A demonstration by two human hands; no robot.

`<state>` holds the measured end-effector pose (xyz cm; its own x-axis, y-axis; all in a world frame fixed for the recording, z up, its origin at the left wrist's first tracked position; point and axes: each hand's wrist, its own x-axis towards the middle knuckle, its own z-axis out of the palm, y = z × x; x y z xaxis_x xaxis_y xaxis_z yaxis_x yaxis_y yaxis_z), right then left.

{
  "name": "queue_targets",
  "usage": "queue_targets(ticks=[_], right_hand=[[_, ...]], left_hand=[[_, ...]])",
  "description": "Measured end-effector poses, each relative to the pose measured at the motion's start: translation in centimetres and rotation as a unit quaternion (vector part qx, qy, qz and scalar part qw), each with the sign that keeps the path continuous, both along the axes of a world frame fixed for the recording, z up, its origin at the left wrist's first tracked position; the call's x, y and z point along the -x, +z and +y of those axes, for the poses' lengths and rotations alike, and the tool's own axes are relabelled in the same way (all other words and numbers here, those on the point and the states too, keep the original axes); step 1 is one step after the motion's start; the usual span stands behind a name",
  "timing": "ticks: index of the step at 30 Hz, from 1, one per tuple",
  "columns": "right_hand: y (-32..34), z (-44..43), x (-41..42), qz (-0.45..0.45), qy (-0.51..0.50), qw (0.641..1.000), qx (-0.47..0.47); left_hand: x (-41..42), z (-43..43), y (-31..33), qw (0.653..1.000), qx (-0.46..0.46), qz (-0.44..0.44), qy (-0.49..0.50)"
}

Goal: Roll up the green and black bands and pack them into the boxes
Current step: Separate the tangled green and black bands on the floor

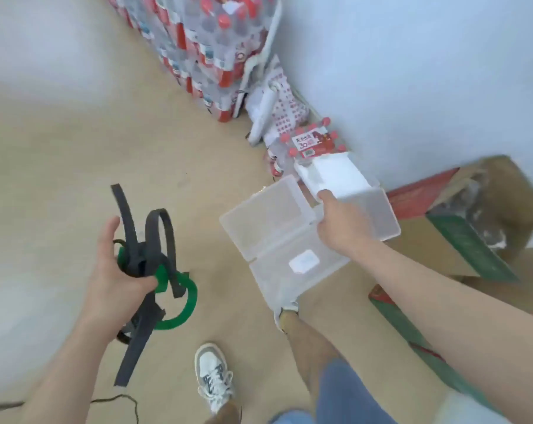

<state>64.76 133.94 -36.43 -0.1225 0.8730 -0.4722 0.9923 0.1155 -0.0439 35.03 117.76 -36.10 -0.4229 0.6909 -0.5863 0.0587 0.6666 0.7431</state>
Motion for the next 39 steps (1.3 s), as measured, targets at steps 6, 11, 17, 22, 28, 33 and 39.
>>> queue_targets(ticks=[6,11,17,22,28,33,39], right_hand=[[-9.1,-5.3,-5.2,-0.075,0.122,0.99,0.007],[-16.8,-6.5,-9.4,-0.099,0.24,0.966,0.023],[-29.6,-6.1,-14.4,-0.13,0.315,0.939,0.044],[-38.5,-5.8,-19.3,-0.174,0.309,0.935,0.024],[-40.6,-2.1,-18.7,-0.144,0.414,0.898,-0.03],[-40.8,-4.2,-17.2,-0.176,0.442,0.879,0.023],[-39.3,-8.7,-18.3,-0.256,0.468,0.844,0.046]], left_hand=[[-7.8,-3.1,-12.5,0.998,0.029,-0.027,-0.05],[-15.2,-3.4,-19.8,0.99,0.066,0.016,-0.125],[-23.0,-1.6,-32.8,0.947,0.13,0.117,-0.269],[-26.7,3.7,-41.1,0.841,0.102,0.317,-0.427],[-24.3,6.0,-42.1,0.681,-0.02,0.495,-0.54],[-23.6,4.8,-38.2,0.61,0.024,0.548,-0.572],[-23.9,1.7,-33.1,0.764,0.03,0.456,-0.456]])
